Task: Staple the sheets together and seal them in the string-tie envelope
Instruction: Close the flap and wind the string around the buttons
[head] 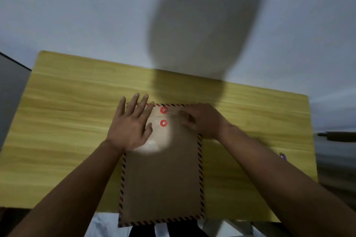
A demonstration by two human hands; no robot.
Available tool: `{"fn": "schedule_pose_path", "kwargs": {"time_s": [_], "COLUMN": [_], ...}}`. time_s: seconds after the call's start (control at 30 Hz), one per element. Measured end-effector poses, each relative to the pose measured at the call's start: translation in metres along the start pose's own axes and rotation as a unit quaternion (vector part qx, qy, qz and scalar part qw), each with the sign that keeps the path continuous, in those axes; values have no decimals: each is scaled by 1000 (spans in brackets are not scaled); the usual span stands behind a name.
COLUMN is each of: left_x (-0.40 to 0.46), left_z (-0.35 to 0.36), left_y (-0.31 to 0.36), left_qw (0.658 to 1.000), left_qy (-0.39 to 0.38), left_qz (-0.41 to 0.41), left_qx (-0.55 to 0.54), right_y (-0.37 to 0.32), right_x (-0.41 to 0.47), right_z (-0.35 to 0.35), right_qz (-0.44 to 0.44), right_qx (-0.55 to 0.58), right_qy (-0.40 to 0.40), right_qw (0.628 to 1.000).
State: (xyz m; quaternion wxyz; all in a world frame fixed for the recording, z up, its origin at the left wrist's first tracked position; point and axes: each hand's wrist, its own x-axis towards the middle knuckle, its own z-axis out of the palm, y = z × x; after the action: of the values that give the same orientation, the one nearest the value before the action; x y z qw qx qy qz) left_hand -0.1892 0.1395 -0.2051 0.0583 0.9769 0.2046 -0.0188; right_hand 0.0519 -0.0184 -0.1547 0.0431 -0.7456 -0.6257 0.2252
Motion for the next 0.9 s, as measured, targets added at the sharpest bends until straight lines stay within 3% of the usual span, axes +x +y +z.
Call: {"fn": "schedule_pose_path", "kwargs": {"time_s": [0.13,0.27,0.37,0.43,0.57,0.67,0.77,0.9], "left_x": [-6,15,29,34,36,36,35,35], "left_z": [10,12,13,15,16,16,18,20], "left_y": [10,-1,-11,-14,-13,-14,-15,-15], "left_qw": [999,999,1000,1000,1000,1000,1000,999], "left_qy": [-36,-30,-18,-11,-7,3,16,27], "left_qz": [-28,-11,-3,-11,-26,-23,-16,-12], "left_qx": [3,1,8,9,8,-4,-12,-15], "right_y": [-20,-32,-39,-45,-79,-111,-129,-126], "right_x": [-4,-11,-28,-40,-50,-52,-46,-28], "right_z": [5,22,41,46,36,26,26,42], "right_qz": [60,70,34,3,-42,-54,-39,90], "right_qx": [32,-24,-19,-26,-28,35,175,296], "right_qy": [-34,-15,92,194,322,367,350,323], "right_qw": [997,997,995,981,945,928,920,894]}}
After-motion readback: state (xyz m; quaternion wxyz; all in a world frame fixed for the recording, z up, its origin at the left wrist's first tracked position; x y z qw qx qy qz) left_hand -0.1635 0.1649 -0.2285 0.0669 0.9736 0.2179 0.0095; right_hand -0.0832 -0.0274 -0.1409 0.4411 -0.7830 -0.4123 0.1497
